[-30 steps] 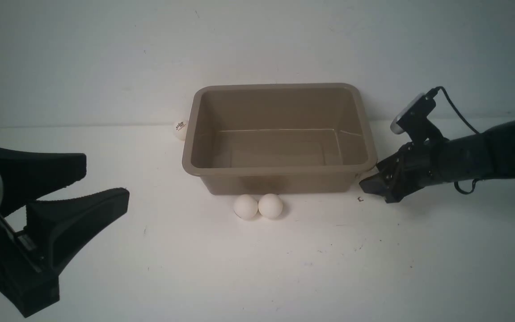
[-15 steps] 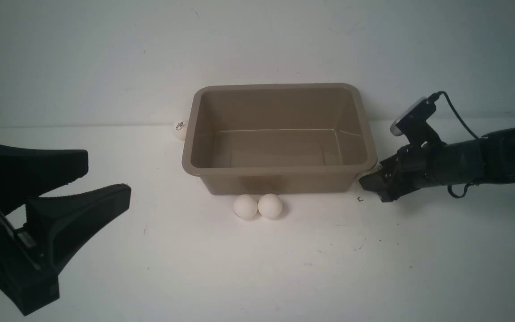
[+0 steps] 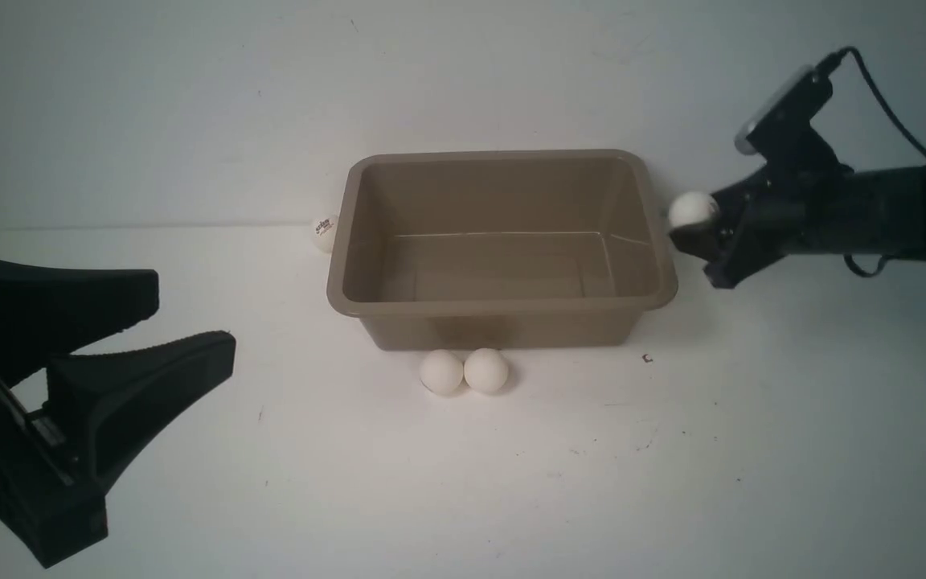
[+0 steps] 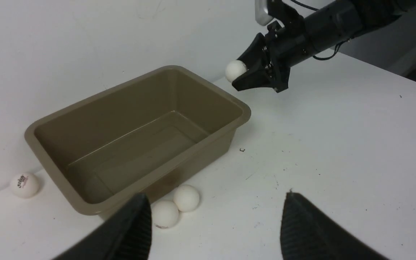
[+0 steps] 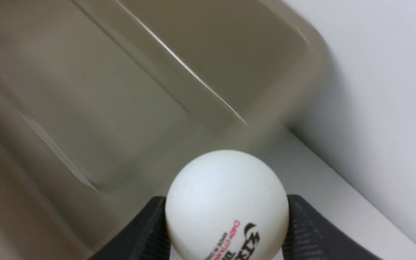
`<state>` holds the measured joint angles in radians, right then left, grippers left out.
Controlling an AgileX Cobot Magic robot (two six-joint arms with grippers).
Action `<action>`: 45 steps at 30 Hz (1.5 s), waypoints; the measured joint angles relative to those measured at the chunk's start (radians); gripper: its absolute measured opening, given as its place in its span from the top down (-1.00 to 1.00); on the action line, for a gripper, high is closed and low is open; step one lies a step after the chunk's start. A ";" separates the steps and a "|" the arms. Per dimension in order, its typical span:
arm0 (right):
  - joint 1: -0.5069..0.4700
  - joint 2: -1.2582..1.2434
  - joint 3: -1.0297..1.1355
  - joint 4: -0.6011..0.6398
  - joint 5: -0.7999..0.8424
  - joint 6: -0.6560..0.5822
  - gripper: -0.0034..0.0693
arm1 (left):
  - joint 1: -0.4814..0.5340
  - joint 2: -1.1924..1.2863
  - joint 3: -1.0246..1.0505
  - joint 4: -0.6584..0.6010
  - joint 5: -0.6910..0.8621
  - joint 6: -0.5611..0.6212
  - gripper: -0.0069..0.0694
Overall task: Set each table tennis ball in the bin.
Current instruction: Use the right arm to put the table tennis ball into the box, then use the right arm to clamp the table tennis ball closest to it
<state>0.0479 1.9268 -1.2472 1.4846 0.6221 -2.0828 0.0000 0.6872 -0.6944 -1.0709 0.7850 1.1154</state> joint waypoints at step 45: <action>-0.182 0.075 -0.263 -0.326 0.278 0.250 -0.67 | 0.000 0.000 0.000 -0.002 -0.007 0.000 -0.32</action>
<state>-0.1342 2.0019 -1.5098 1.1584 0.9005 -1.8325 0.0000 0.6872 -0.6944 -1.0731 0.7783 1.1154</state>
